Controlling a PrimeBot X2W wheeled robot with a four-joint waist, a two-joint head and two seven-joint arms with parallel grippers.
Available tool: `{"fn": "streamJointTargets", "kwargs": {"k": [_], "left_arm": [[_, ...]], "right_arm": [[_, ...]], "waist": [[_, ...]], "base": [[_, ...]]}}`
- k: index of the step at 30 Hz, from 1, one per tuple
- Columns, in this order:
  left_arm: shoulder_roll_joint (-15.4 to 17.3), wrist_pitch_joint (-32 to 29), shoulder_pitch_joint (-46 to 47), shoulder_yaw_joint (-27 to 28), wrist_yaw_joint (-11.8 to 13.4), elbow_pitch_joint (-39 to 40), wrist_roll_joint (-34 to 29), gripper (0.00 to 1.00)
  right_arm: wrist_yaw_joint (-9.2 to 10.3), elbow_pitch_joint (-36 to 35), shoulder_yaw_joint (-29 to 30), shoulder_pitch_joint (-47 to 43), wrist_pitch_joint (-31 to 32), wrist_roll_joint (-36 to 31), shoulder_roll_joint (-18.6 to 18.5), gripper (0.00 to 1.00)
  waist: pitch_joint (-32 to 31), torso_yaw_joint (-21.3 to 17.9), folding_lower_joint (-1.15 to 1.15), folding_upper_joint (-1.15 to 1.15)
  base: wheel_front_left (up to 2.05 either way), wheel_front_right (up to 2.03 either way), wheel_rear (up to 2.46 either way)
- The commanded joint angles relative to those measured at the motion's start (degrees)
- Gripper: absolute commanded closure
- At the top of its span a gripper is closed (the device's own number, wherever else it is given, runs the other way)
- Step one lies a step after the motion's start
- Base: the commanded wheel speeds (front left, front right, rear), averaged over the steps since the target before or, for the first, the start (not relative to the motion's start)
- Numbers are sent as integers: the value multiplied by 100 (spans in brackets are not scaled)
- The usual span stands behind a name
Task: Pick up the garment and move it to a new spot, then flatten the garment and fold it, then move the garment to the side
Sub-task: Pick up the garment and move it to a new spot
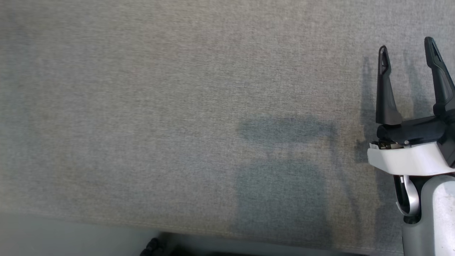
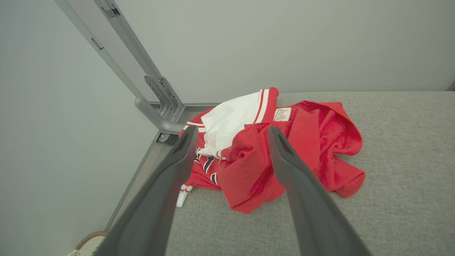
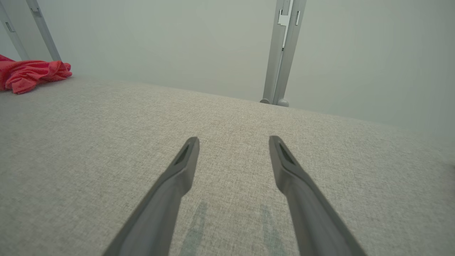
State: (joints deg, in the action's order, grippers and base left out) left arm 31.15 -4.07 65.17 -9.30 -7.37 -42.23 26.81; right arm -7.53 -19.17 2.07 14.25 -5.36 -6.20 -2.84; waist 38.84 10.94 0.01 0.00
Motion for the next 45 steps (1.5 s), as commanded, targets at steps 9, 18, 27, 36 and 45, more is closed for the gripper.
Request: {"fn": "streamJointTargets", "kwargs": {"k": [9,18,27,36,45], "left_arm": [[165,212,564,-180,3,-895,-89,0],[215,724,902,-332,136,-1454,-300,100],[158,1237,1138,-600,57,-1574,-432,100],[-45,1252,1152,-1153,-8,-1110,-430,100],[-445,860,614,-1882,-10,-265,-36,100]], "right_arm": [[8,-314,-92,-40,54,-38,-10,0],[8,-213,-68,54,-99,42,-9,0],[8,264,-123,116,-358,262,-10,0],[8,962,-121,-73,-641,625,-8,0],[8,1435,-81,-336,-809,884,-9,0]], "waist": [[557,-463,-1,0],[452,-530,-1,0],[-341,-657,-1,0],[-1596,-914,-1,0],[-2587,-1192,-1,0]], "base": [[0,0,0],[0,0,0],[0,0,0],[0,0,0],[0,0,0]]}}
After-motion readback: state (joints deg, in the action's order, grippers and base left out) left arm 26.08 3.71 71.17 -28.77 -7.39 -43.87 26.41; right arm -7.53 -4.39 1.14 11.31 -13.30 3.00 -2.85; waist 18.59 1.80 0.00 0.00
